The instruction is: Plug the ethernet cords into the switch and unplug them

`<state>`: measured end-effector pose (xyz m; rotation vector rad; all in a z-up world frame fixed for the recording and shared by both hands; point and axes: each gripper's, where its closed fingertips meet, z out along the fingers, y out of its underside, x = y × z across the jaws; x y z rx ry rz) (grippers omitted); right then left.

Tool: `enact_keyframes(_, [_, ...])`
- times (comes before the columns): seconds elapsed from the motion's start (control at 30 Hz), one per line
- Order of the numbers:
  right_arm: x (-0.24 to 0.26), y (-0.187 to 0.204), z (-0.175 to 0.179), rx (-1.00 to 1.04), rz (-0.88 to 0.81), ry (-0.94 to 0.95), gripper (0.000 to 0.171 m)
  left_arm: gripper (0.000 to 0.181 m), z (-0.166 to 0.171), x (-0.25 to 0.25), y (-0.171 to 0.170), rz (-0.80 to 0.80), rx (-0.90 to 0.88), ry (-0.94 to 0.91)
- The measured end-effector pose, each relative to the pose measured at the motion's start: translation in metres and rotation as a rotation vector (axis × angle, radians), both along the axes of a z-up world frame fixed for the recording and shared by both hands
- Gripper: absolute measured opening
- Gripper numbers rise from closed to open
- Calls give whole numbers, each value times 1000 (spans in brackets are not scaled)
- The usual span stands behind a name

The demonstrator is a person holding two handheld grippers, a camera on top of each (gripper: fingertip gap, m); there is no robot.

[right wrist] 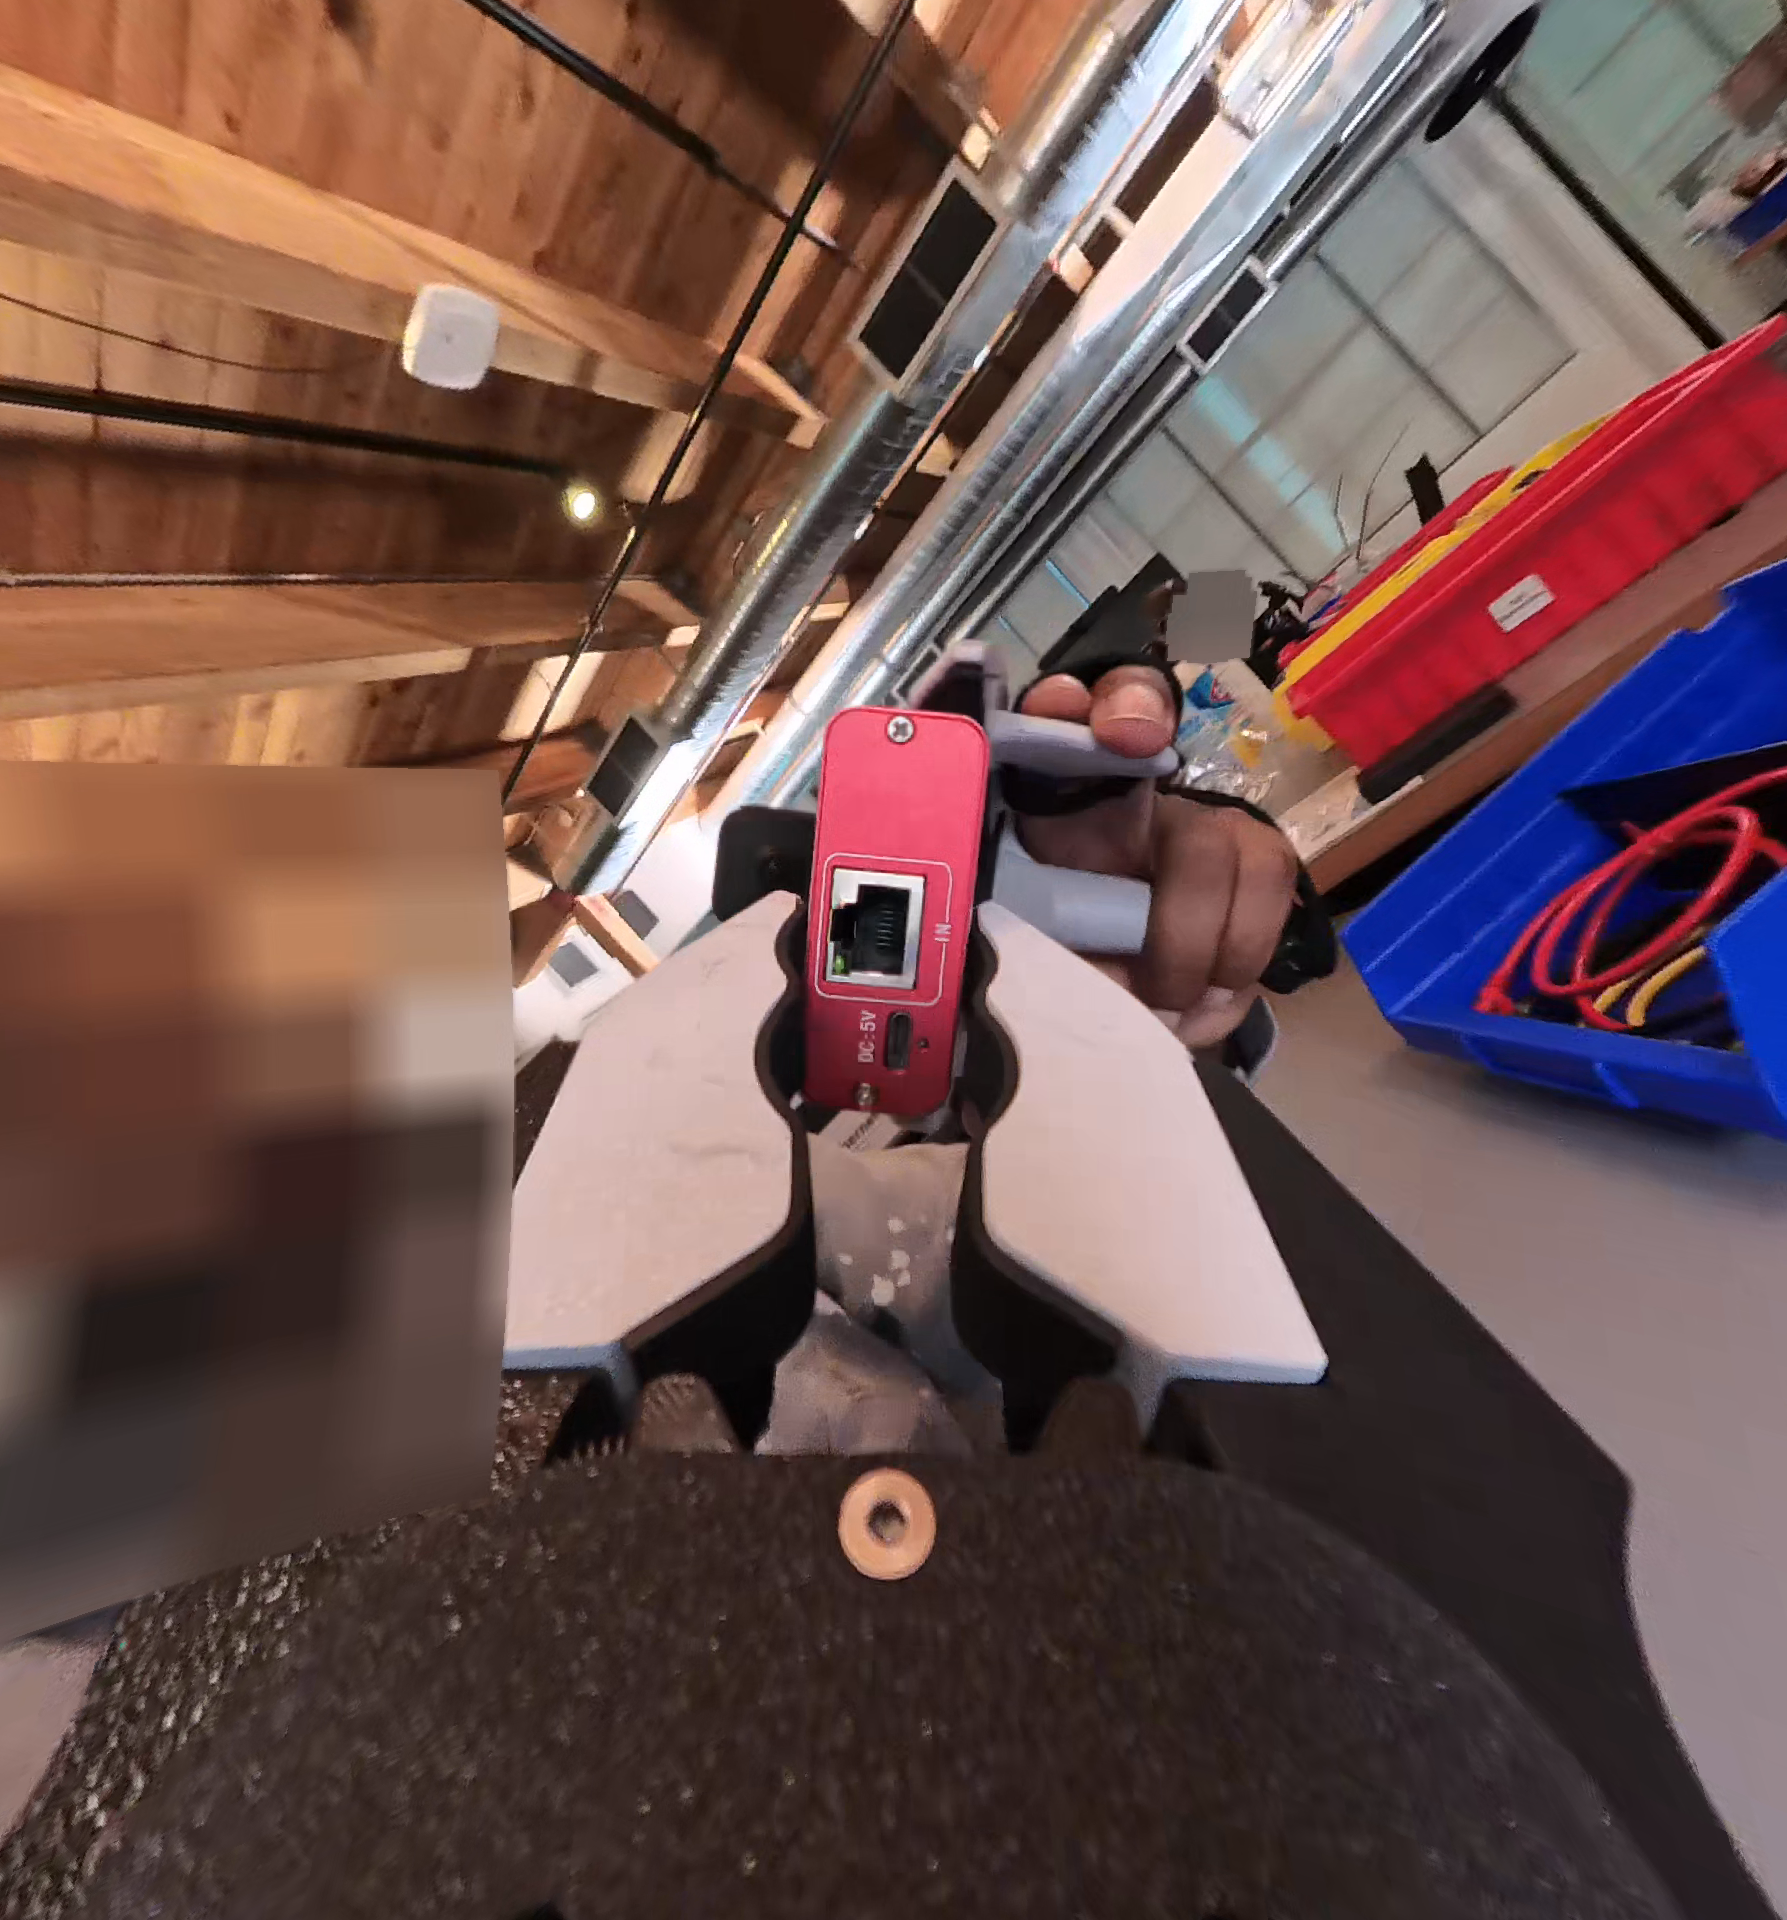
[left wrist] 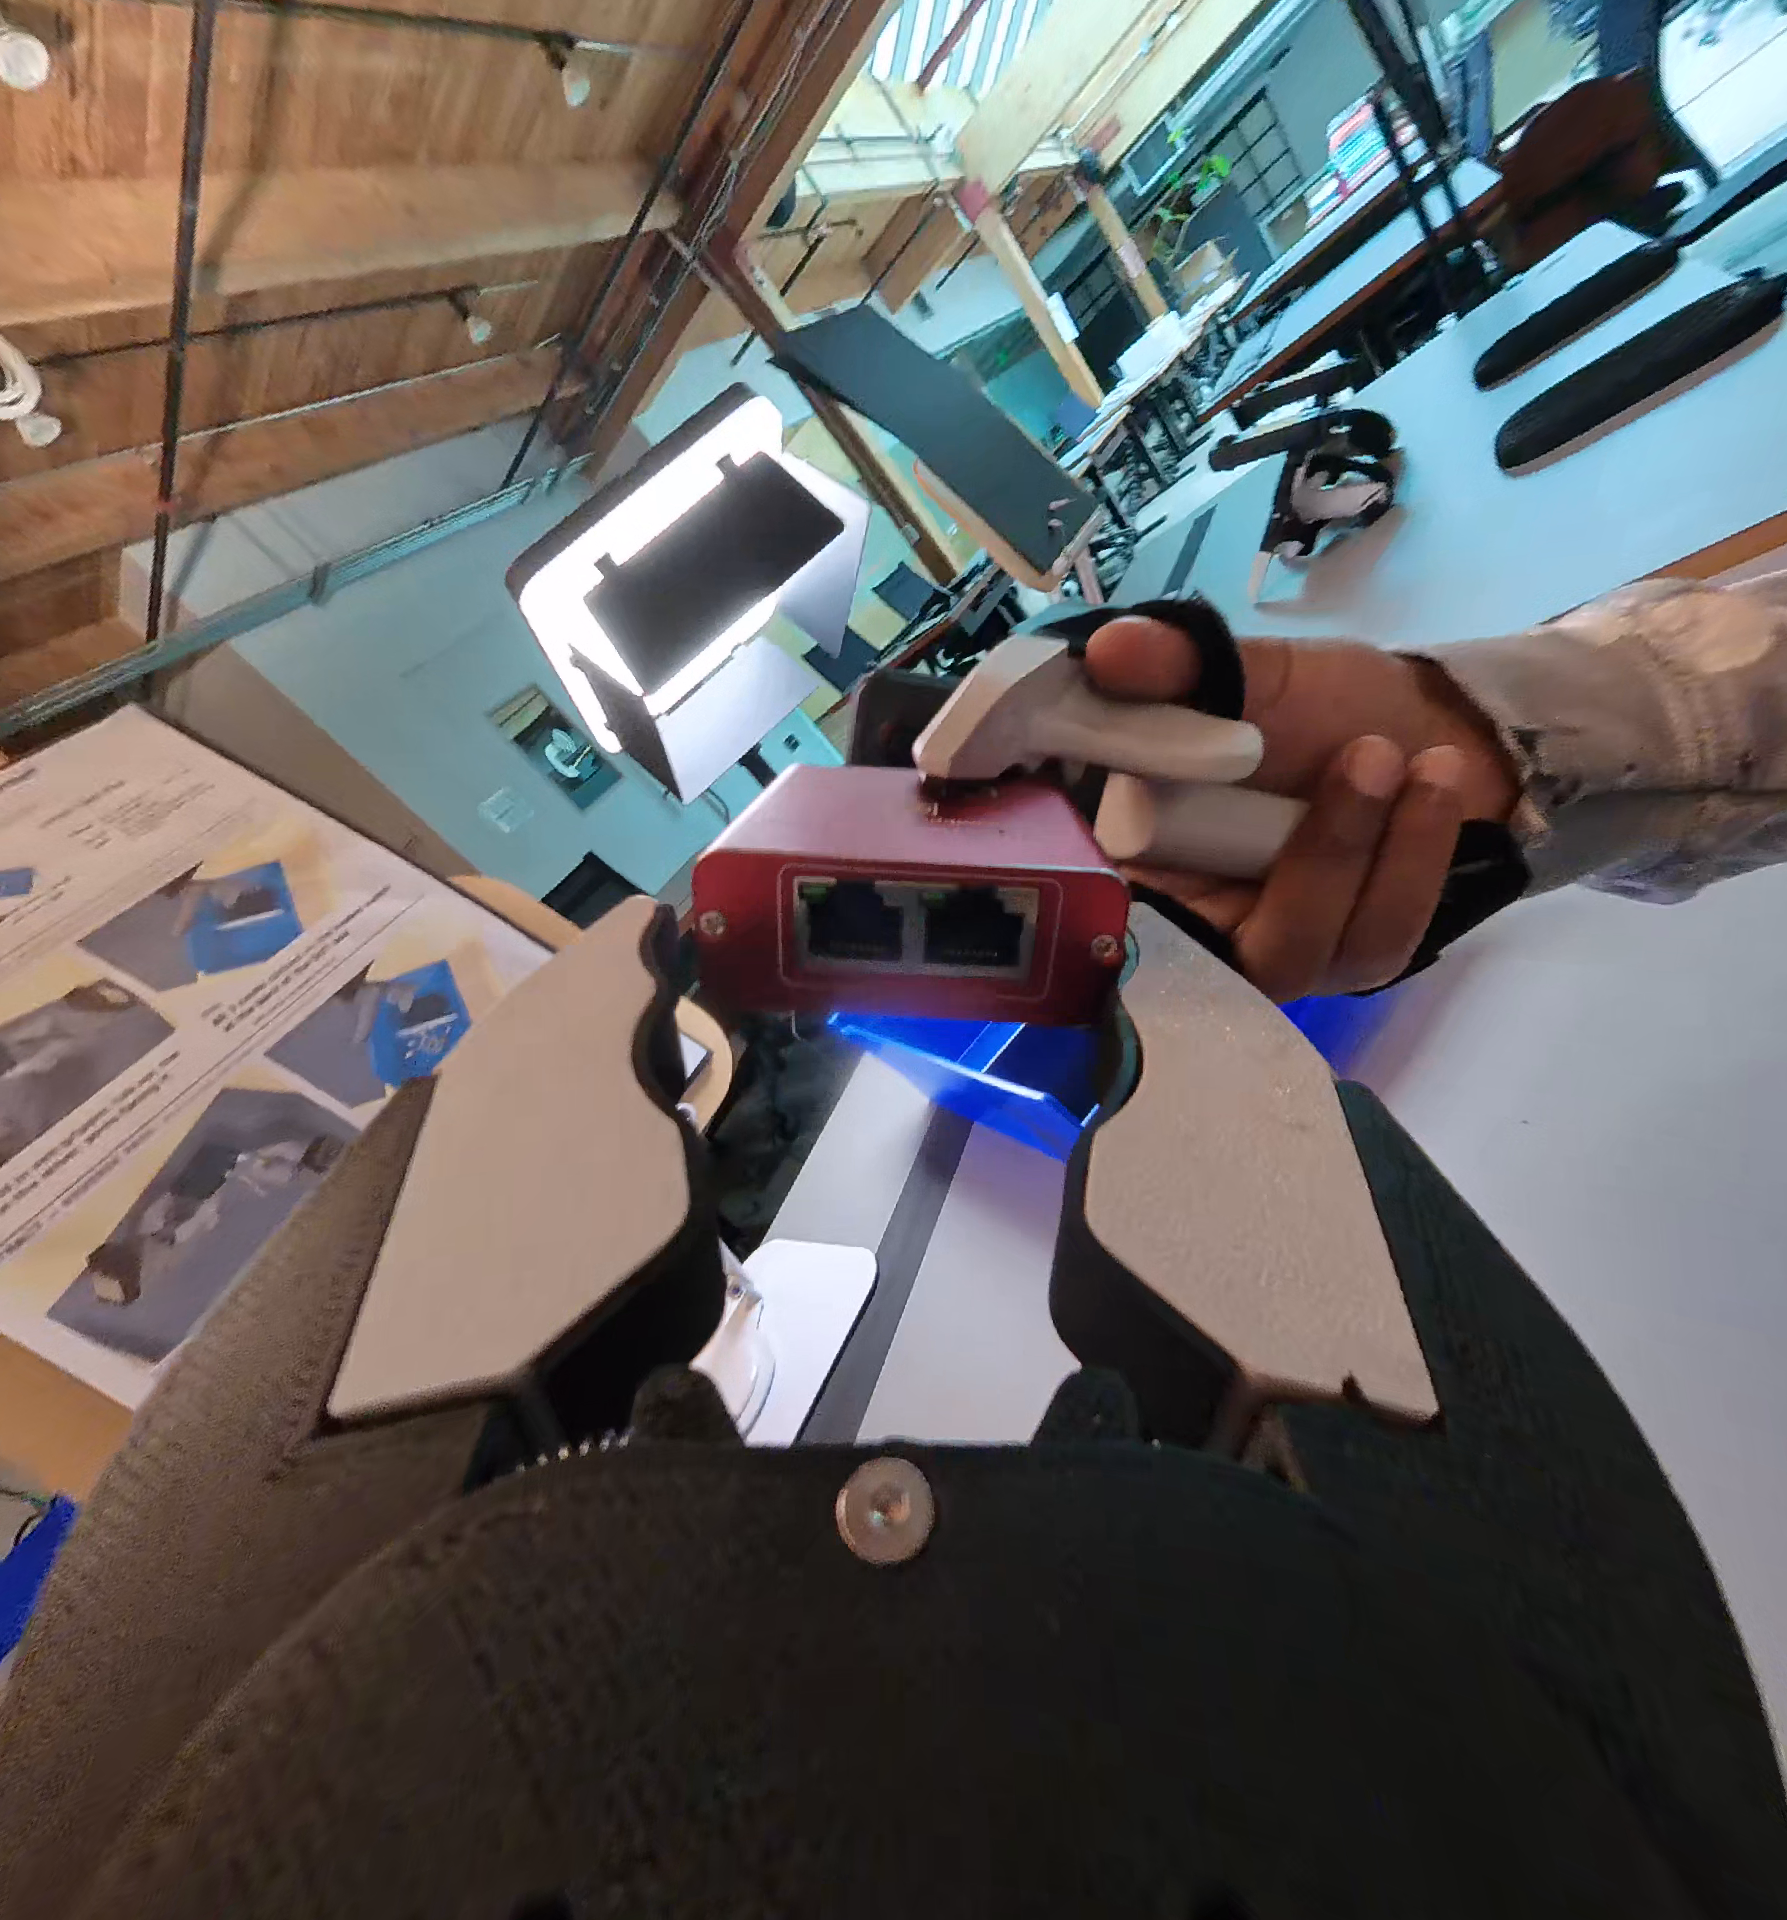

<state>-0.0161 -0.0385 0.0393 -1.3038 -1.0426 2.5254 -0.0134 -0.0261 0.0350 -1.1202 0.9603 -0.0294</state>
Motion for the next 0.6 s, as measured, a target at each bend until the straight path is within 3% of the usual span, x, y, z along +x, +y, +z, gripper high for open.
enact_keyframes(0.13, [-1,-4,-2,1,20,-4,26,74,1,4,-6,-23,-7,4])
enact_keyframes(0.27, [-6,6,-3,43,-90,-11,29,73,2,0,-1,-13,-54,-60])
enact_keyframes(0.4, [-2,16,-10,475,-343,-2,57,73,9,-16,7,-63,-200,-269])
enact_keyframes(0.5, [7,32,-5,849,-626,39,57,72,9,-35,19,-97,-364,-463])
enact_keyframes(0.6, [4,43,-19,1210,-807,-8,57,71,4,-43,30,-143,-492,-649])
